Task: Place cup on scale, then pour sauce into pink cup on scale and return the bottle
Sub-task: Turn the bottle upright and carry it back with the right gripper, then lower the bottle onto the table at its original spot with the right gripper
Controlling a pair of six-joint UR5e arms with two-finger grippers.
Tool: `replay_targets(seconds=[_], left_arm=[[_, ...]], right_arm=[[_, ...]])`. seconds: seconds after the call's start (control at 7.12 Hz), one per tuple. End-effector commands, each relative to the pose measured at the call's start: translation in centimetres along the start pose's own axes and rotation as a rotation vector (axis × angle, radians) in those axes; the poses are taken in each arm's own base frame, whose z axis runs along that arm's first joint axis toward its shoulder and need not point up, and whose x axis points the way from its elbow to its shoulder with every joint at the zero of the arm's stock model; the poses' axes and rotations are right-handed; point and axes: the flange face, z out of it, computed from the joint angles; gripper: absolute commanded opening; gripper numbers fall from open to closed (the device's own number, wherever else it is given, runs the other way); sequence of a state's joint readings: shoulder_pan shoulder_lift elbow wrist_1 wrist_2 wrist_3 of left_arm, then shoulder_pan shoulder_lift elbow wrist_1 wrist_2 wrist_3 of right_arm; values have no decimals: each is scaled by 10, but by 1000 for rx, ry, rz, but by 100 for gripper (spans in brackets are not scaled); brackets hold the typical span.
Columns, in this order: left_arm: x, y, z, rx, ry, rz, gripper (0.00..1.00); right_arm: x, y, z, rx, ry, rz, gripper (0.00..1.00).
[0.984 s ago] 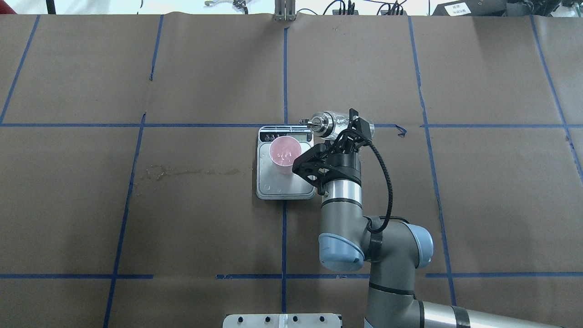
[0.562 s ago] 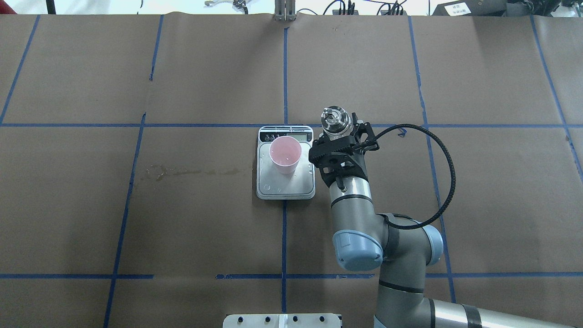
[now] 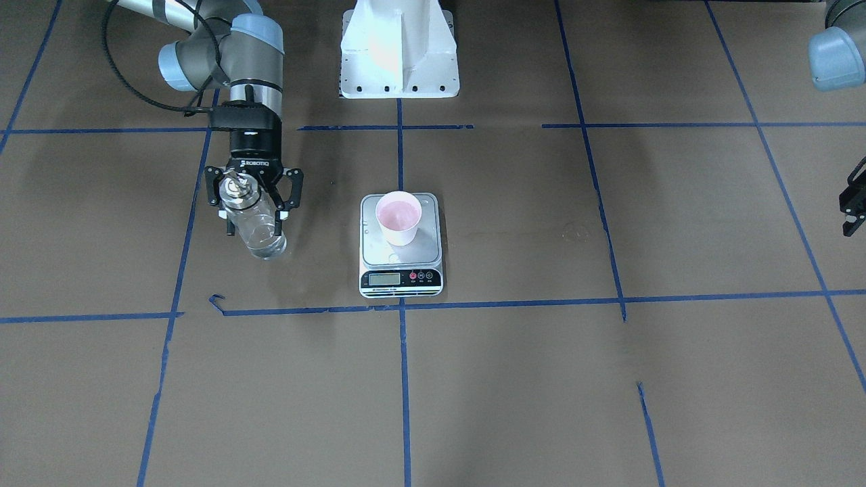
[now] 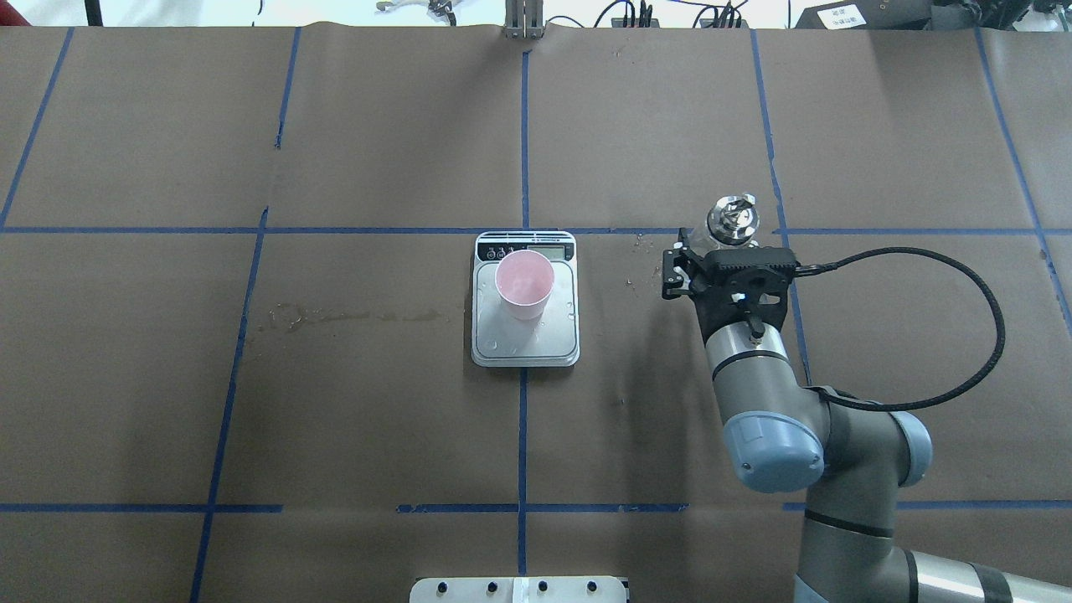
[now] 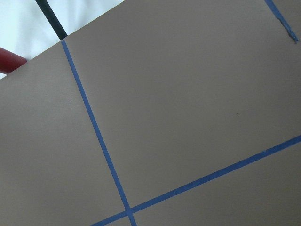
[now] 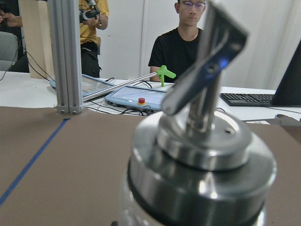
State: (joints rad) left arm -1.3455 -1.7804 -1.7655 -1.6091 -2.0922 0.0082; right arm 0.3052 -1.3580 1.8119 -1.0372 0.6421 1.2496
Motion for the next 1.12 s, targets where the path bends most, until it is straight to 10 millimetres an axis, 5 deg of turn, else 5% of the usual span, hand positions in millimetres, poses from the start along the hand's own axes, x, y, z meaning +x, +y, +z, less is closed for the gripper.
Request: replay_targets(seconds=[0.0, 0.42, 0.98], left_arm=[[-1, 1, 0, 0, 0, 0, 100], [0, 0, 0, 1, 0, 1, 100], [0, 0, 0, 1, 0, 1, 100]], right_arm=[[51, 9, 6, -8, 52, 24, 0], [100, 28, 17, -13, 119, 52, 0], [106, 46, 24, -62, 130, 28, 0]])
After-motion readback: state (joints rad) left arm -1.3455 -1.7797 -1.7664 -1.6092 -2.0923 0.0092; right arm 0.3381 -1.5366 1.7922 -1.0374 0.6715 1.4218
